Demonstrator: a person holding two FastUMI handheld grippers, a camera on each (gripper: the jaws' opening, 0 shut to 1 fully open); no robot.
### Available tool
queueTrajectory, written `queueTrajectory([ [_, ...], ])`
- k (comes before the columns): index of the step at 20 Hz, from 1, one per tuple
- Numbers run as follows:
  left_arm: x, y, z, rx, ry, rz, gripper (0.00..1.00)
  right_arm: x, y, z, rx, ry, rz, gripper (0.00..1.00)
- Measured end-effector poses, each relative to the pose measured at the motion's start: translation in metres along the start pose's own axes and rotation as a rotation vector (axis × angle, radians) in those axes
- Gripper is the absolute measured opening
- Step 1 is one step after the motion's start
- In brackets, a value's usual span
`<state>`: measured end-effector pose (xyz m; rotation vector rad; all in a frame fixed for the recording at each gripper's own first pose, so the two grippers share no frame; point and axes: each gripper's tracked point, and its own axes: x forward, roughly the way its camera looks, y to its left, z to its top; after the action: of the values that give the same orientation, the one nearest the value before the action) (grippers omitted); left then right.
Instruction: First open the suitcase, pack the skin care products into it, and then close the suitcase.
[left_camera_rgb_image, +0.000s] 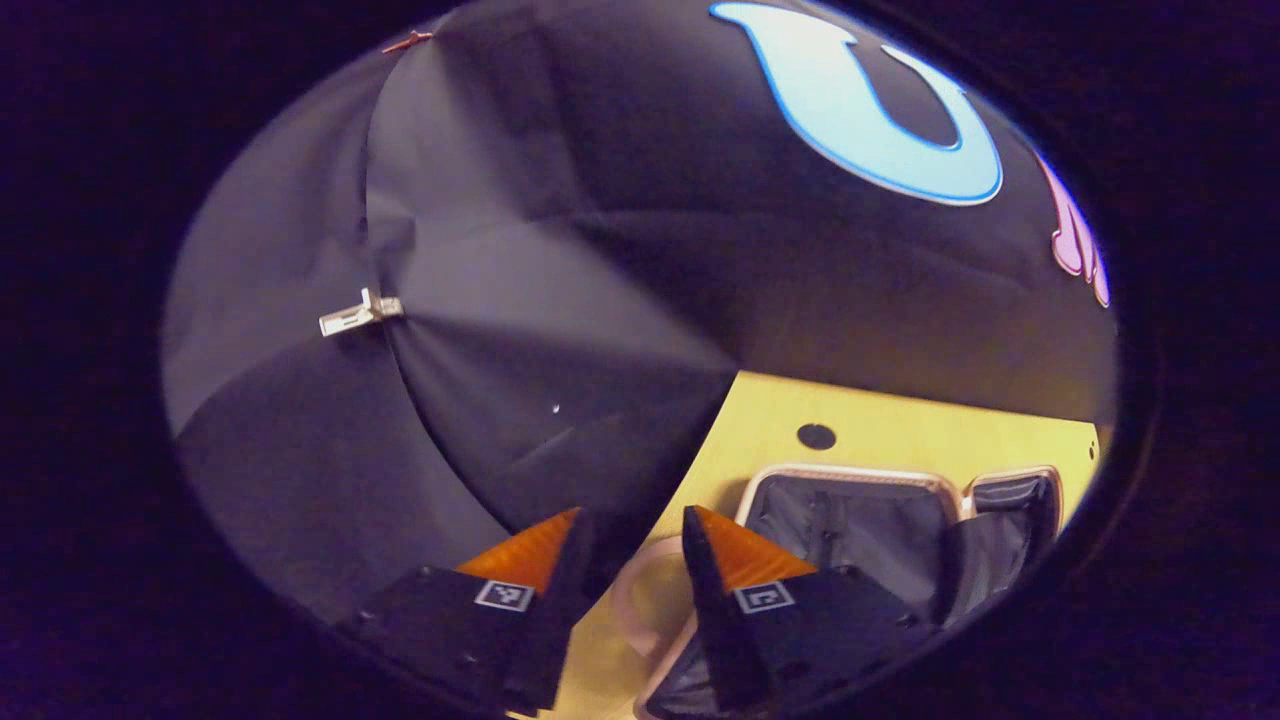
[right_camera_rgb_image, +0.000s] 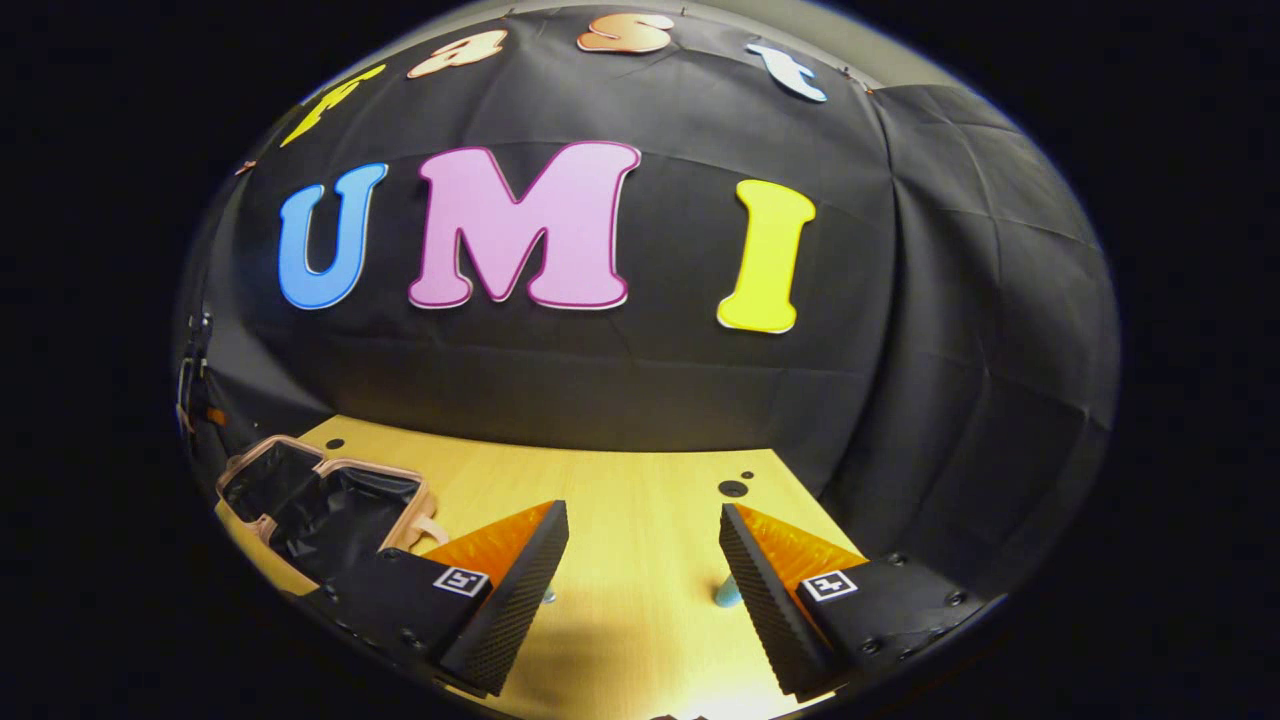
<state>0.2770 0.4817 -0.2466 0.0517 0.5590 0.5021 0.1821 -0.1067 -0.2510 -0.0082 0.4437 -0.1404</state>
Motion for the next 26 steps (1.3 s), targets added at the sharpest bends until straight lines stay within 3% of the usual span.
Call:
queueTrajectory([
  [1, -0.022, -0.018, 0.023, 0.017, -0.069, -0.019, 0.86, 0.002, -0.007, 0.005, -0.002, -0.018, -0.013, 0.97],
  [2, -0.032, -0.040, 0.046, 0.040, -0.143, -0.040, 0.98, 0.004, -0.015, 0.012, -0.009, -0.038, -0.025, 0.97],
  [5, -0.096, -0.100, 0.100, 0.067, -0.310, -0.110, 0.97, 0.007, -0.034, 0.031, -0.024, -0.092, -0.048, 0.96],
  [9, -0.165, -0.196, 0.094, -0.040, -0.328, -0.188, 0.98, 0.007, -0.060, 0.040, -0.006, -0.115, -0.082, 0.96],
  [11, -0.203, -0.242, 0.086, -0.026, -0.364, -0.212, 0.98, 0.005, -0.070, 0.041, 0.013, -0.114, -0.084, 0.95],
  [13, -0.228, -0.298, 0.069, -0.005, -0.393, -0.265, 0.98, 0.004, -0.078, 0.037, 0.014, -0.113, -0.085, 0.97],
  [16, -0.243, -0.386, 0.014, -0.030, -0.293, -0.373, 0.99, 0.004, -0.085, 0.021, 0.031, -0.095, -0.063, 0.96],
  [20, -0.263, -0.482, -0.032, 0.006, -0.258, -0.473, 0.98, 0.008, -0.094, -0.009, 0.050, -0.059, -0.047, 0.96],
  [24, -0.266, -0.550, -0.104, 0.102, -0.145, -0.624, 0.98, 0.011, -0.094, -0.039, 0.025, -0.030, -0.007, 0.97],
  [26, -0.254, -0.573, -0.141, 0.139, -0.082, -0.637, 0.99, 0.013, -0.095, -0.057, 0.050, -0.012, 0.008, 0.97],
])
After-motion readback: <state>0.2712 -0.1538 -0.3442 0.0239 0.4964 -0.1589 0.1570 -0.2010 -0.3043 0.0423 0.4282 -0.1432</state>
